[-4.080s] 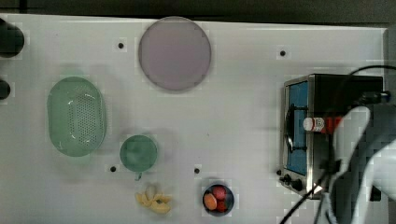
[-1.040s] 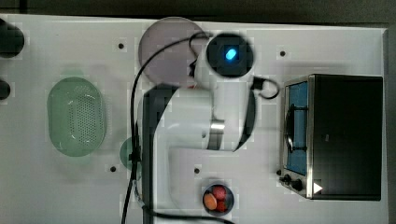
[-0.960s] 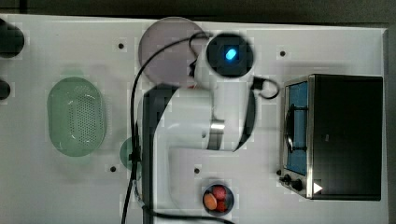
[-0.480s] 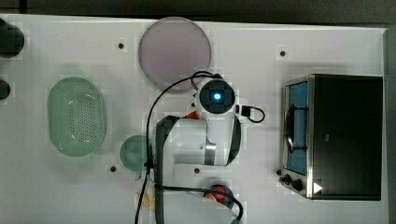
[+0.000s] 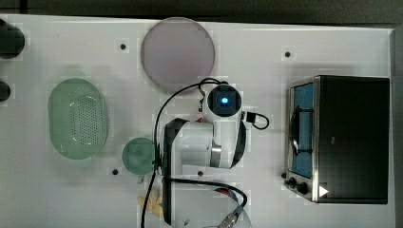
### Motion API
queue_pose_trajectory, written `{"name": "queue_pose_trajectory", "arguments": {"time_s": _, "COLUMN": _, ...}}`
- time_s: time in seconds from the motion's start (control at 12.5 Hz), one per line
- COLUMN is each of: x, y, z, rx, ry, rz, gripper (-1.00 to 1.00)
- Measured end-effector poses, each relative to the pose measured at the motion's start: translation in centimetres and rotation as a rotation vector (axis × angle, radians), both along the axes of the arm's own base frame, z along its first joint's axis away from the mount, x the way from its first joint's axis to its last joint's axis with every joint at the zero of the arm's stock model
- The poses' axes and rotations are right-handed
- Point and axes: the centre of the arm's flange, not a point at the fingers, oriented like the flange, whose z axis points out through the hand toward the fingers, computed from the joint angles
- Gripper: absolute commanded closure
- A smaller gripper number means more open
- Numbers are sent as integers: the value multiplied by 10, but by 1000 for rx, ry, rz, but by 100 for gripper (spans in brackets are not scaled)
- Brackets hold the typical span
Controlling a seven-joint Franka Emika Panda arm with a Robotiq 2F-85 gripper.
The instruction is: Pick Ketchup from oven and place it on table.
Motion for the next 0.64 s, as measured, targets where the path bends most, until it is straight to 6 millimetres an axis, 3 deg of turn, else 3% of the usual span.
{"name": "queue_pose_trajectory", "arguments": {"time_s": 0.24, "x": 14, "y": 1, "z": 49, "rx": -2, "ry": -66, "rz": 12, "gripper": -100}}
{"name": "queue_pose_trajectory", "arguments": {"time_s": 0.4, "x": 44, "y": 3, "z": 91, "rx": 7, "ry": -96, "rz": 1, "gripper": -100}}
{"name": "queue_pose_trajectory", "arguments": {"time_s": 0.64, "x": 51, "y": 14, "z": 143, "rx": 14, "ry": 19, "rz": 25, "gripper": -100}}
